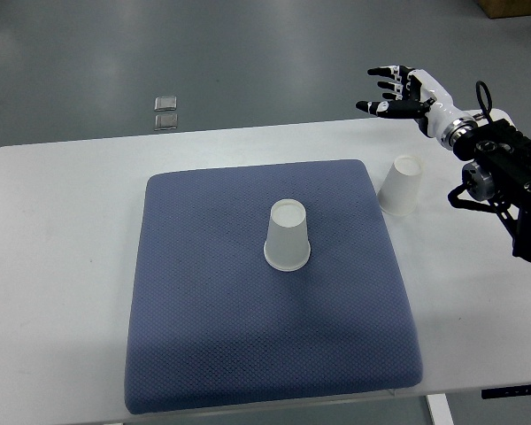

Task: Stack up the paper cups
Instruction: 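Lower the right hand around the white paper cup and close fingers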

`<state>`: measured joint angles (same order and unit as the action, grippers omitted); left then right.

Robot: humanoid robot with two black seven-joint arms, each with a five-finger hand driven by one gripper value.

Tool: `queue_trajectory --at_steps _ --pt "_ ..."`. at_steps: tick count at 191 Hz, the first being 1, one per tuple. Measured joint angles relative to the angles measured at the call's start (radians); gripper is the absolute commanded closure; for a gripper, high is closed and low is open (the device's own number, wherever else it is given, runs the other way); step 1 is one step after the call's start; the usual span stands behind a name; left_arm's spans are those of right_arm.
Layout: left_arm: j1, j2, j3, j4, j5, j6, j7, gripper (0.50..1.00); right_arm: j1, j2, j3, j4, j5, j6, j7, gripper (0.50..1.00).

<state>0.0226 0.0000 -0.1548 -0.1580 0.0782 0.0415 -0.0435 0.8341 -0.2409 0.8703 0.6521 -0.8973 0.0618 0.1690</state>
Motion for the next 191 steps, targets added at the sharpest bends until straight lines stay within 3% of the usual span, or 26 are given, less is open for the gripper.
queue_trajectory --at_steps 58,133,191 --pt "0.0 0.0 0.0 0.0 0.0 0.0 0.0 0.5 0.016 -0.052 -0.098 0.0 -0.278 0.024 0.034 0.585" --pt "0.0 0.0 0.0 0.0 0.0 0.0 0.0 0.5 0.053 -0.125 -0.344 -0.002 -0.35 0.033 0.07 0.585" --pt "0.0 0.0 0.0 0.0 0.0 0.0 0.0 0.5 0.051 -0.127 -0.389 -0.018 -0.483 0.032 0.079 0.585"
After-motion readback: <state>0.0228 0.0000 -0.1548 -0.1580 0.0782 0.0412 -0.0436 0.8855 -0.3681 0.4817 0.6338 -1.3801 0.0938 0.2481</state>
